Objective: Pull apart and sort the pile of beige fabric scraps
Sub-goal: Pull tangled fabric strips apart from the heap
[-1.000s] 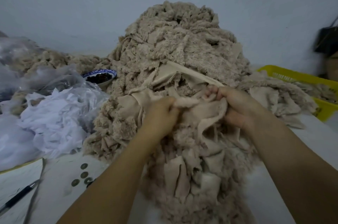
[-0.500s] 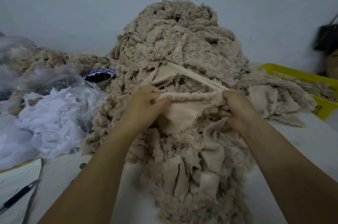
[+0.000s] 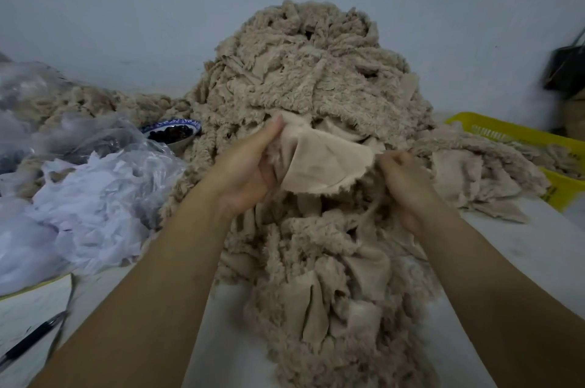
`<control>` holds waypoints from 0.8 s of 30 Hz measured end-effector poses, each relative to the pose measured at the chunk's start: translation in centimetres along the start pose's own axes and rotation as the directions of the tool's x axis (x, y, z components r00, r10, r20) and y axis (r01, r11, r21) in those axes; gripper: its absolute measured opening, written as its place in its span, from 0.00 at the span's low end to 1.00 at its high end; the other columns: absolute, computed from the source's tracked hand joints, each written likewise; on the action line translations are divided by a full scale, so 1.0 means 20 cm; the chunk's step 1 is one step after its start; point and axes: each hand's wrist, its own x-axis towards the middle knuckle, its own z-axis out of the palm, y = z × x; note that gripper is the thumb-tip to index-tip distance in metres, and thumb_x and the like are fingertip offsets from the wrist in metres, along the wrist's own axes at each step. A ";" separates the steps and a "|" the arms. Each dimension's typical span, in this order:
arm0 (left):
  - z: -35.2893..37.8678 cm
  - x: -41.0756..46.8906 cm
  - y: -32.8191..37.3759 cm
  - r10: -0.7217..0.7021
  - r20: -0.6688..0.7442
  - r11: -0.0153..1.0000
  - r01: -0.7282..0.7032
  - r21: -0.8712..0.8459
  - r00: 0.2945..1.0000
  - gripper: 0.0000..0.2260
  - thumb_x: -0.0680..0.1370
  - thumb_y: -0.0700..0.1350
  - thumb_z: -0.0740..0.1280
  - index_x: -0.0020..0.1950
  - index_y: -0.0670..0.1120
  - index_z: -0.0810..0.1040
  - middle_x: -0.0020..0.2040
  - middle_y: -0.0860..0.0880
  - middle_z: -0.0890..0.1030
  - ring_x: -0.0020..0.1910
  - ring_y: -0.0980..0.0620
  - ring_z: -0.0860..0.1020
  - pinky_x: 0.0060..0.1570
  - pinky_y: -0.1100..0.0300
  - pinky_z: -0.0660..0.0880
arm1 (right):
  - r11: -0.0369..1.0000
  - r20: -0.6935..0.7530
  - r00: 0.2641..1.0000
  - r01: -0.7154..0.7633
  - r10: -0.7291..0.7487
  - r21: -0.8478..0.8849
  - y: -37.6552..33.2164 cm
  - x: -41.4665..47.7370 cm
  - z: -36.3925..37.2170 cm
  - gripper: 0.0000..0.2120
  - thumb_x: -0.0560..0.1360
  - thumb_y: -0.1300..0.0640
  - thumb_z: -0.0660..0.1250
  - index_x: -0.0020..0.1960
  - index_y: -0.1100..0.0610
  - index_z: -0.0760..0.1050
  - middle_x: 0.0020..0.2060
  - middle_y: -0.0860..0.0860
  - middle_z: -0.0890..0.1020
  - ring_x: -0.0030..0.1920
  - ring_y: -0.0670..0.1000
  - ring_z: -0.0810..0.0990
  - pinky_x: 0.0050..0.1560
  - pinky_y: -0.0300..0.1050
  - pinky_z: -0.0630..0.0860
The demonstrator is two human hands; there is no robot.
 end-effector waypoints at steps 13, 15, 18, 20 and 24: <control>0.12 -0.01 -0.08 -0.025 -0.004 0.971 0.025 0.237 1.000 0.15 0.77 0.55 0.67 0.50 0.47 0.87 0.51 0.46 0.87 0.52 0.51 0.85 0.51 0.58 0.82 | 0.912 0.443 0.894 -0.128 -0.064 0.390 -0.11 -0.22 0.15 0.17 0.79 0.49 0.67 0.50 0.64 0.80 0.45 0.58 0.81 0.47 0.56 0.80 0.49 0.49 0.75; 0.13 -0.03 -0.11 -0.042 0.013 0.945 0.035 0.327 0.999 0.21 0.72 0.56 0.71 0.59 0.45 0.83 0.56 0.46 0.85 0.57 0.49 0.83 0.58 0.54 0.79 | 0.978 0.247 0.957 0.111 -0.153 0.177 -0.10 -0.21 0.16 0.10 0.80 0.53 0.64 0.44 0.59 0.72 0.37 0.56 0.75 0.40 0.50 0.74 0.44 0.48 0.72; 0.14 -0.05 -0.14 -0.066 -0.018 0.952 0.068 0.299 0.998 0.21 0.74 0.51 0.71 0.63 0.40 0.80 0.58 0.41 0.84 0.58 0.45 0.82 0.61 0.51 0.78 | 0.940 0.087 0.939 0.338 -0.333 -0.046 -0.09 -0.22 0.15 0.12 0.79 0.55 0.62 0.38 0.52 0.65 0.30 0.42 0.71 0.27 0.38 0.68 0.31 0.31 0.66; 0.15 -0.05 -0.13 -0.044 -0.091 0.965 0.066 0.253 0.995 0.20 0.78 0.50 0.69 0.62 0.36 0.80 0.58 0.37 0.83 0.55 0.44 0.83 0.61 0.50 0.77 | 0.923 0.050 0.924 0.382 -0.379 -0.041 -0.10 -0.21 0.15 0.10 0.80 0.50 0.62 0.40 0.50 0.68 0.37 0.42 0.75 0.31 0.34 0.71 0.33 0.27 0.67; 0.17 -0.04 -0.13 -0.032 -0.123 0.952 0.067 0.300 0.992 0.22 0.80 0.55 0.66 0.60 0.37 0.81 0.55 0.40 0.85 0.56 0.45 0.83 0.62 0.49 0.78 | 0.899 0.303 0.861 0.436 -0.408 -0.028 -0.08 -0.25 0.17 0.22 0.73 0.29 0.58 0.57 0.44 0.72 0.55 0.40 0.77 0.53 0.32 0.75 0.47 0.27 0.72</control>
